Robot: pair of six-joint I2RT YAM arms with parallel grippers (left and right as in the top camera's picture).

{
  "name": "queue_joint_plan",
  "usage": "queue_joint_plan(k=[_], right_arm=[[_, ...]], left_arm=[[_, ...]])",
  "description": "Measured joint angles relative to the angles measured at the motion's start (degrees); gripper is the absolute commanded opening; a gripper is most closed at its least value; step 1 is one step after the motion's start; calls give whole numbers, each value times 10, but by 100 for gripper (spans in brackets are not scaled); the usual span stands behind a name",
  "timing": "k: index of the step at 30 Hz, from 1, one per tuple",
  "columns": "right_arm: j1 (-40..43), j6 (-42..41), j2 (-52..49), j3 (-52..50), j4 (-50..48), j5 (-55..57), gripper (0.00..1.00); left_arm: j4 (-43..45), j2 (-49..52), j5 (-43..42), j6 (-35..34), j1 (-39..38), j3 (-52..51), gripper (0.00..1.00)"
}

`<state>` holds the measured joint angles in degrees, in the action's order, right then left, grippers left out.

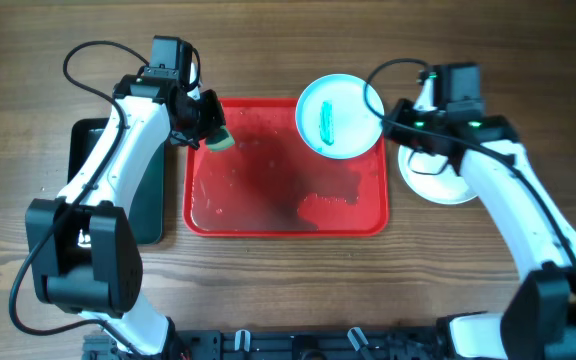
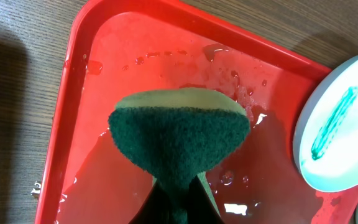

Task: Clean dirty plates on tray and stack at the side
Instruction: 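Set the plate on the right stack and open the right gripper, then grasp the last white plate rim with the right gripper, slide it left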

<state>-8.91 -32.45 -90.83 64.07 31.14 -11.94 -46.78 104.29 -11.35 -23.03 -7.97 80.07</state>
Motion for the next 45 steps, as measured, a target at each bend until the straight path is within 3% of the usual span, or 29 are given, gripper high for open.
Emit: queue_joint_plan(k=[7,14,18,21,26,33,36,43,45], right_arm=[[-40,-74,-145,1,-34,3,24],[-68,-85,-163,2,-19,-32,21],[-144,-73,-178,2,15,-73,14],[-187,-49,-178,9,37,-95,14],[-146,-44,-170,81,54,-19,23],[-53,-67,-169,85,71,85,24],[-54,-68,-185,85,72,88,13],[-52,-65,-218,94,65,75,12],[-52,-60,-229,103,73,70,4]], left_arm=[[0,0,0,0,0,0,4],[0,0,0,0,0,0,4],[0,0,0,0,0,0,4],[0,0,0,0,0,0,4],[0,0,0,0,0,0,4],[0,0,0,0,0,0,4],[0,0,0,0,0,0,4],[-2,0,0,0,0,0,4],[-2,0,0,0,0,0,4]])
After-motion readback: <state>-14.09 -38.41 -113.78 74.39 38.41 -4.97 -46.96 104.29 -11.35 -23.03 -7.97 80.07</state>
